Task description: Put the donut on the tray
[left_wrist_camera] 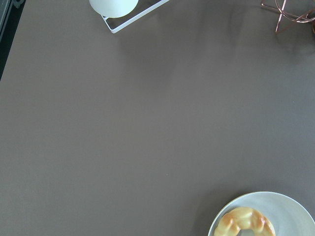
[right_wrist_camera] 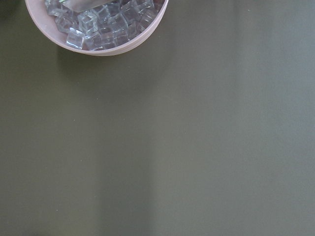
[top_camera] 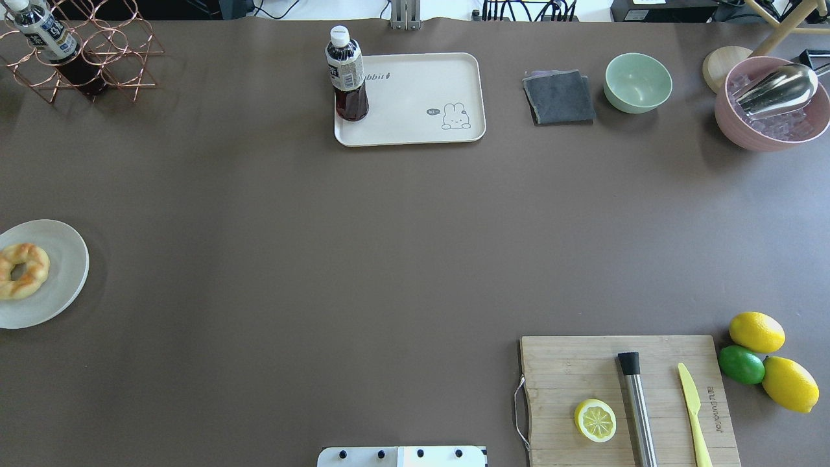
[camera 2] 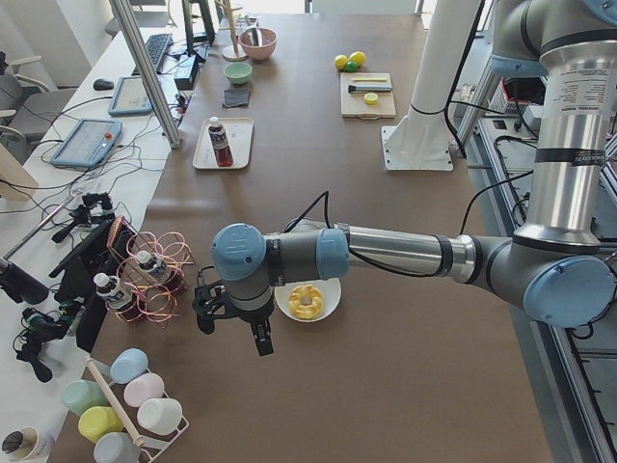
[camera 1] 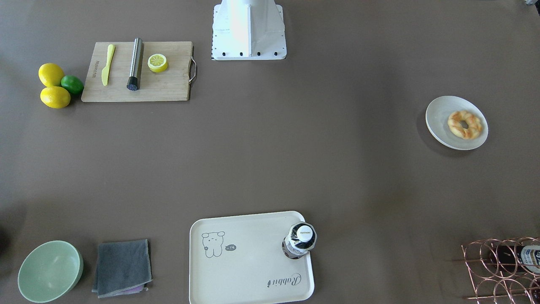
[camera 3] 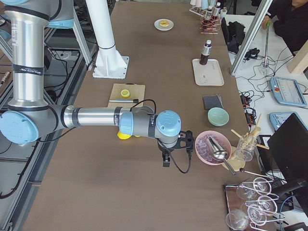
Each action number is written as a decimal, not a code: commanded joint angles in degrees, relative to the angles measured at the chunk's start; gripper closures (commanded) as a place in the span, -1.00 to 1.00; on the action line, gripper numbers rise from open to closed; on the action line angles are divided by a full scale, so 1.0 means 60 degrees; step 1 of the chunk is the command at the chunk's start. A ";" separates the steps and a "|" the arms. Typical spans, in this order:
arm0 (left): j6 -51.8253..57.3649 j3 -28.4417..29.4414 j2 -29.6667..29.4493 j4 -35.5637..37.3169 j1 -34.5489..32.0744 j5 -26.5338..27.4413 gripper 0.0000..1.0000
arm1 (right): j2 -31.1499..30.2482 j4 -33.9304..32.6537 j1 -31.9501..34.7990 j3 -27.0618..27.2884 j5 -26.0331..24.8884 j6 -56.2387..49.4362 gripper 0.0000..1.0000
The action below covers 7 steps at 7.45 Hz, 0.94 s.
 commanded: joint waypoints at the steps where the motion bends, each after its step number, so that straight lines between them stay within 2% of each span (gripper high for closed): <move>1: 0.0002 0.0027 0.0011 -0.0004 0.0000 0.0014 -0.96 | -0.0013 0.0003 0.0000 0.0026 0.0077 -0.0034 -1.00; 7: -0.0013 -0.0031 0.0128 0.0011 0.0000 -0.0073 -0.96 | -0.0042 0.0018 0.0000 0.0099 0.0078 -0.0034 -1.00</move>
